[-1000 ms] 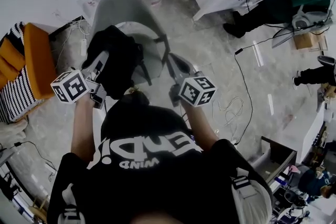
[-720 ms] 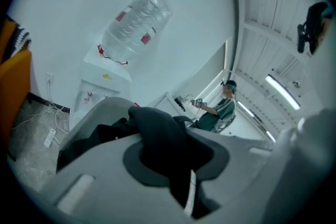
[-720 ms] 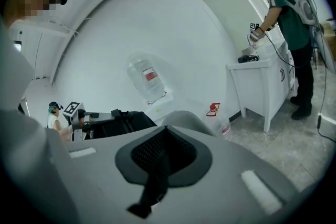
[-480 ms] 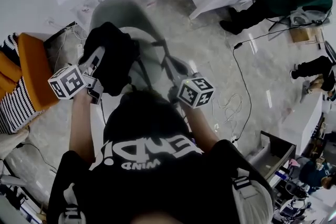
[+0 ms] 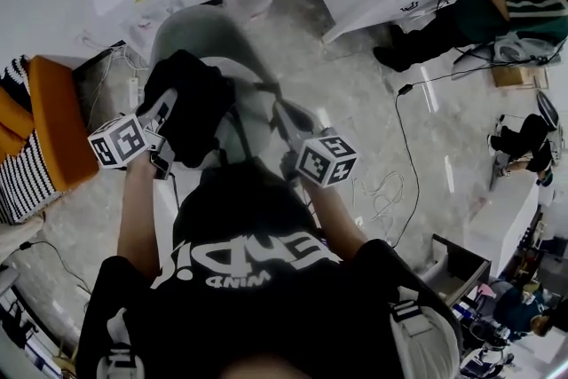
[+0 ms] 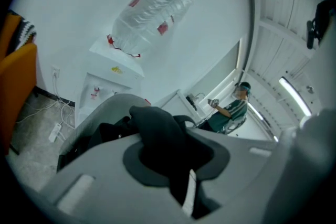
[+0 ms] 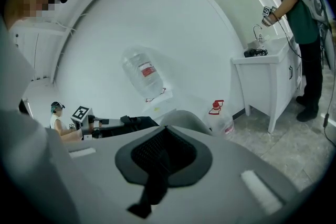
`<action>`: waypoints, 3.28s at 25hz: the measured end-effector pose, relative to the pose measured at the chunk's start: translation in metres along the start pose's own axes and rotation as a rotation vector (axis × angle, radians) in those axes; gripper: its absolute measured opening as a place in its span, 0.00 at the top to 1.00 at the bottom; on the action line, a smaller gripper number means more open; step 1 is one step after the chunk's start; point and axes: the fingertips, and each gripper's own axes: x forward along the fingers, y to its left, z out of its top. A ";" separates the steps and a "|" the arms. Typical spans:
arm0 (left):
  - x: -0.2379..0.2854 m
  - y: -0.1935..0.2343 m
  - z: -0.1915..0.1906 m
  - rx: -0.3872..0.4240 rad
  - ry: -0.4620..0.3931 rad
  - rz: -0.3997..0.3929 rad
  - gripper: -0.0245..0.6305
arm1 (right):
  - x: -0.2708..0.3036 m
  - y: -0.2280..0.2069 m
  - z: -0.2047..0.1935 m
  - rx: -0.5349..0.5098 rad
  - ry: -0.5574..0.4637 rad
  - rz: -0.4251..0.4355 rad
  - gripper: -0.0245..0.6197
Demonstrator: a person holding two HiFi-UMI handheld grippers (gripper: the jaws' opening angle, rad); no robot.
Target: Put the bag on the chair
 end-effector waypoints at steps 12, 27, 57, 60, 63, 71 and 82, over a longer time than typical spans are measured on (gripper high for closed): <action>0.023 0.041 -0.019 -0.055 0.024 0.084 0.85 | 0.041 -0.016 0.013 -0.003 0.065 0.053 0.96; 0.031 0.083 -0.033 -0.048 0.033 0.142 0.84 | 0.071 -0.023 0.004 0.007 0.136 0.081 0.96; 0.015 0.066 -0.080 0.027 0.205 0.234 0.36 | 0.060 -0.007 -0.006 -0.013 0.147 0.151 0.96; 0.007 0.057 -0.074 0.018 0.188 0.230 0.36 | 0.056 -0.004 -0.007 -0.019 0.148 0.160 0.96; -0.001 0.052 -0.073 0.038 0.198 0.242 0.35 | 0.054 0.000 -0.007 -0.029 0.147 0.172 0.96; -0.029 0.027 -0.047 0.113 0.100 0.262 0.35 | 0.047 0.006 -0.003 -0.056 0.135 0.194 0.96; -0.054 -0.015 -0.012 0.233 -0.033 0.229 0.37 | 0.036 0.012 0.011 -0.118 0.120 0.209 0.96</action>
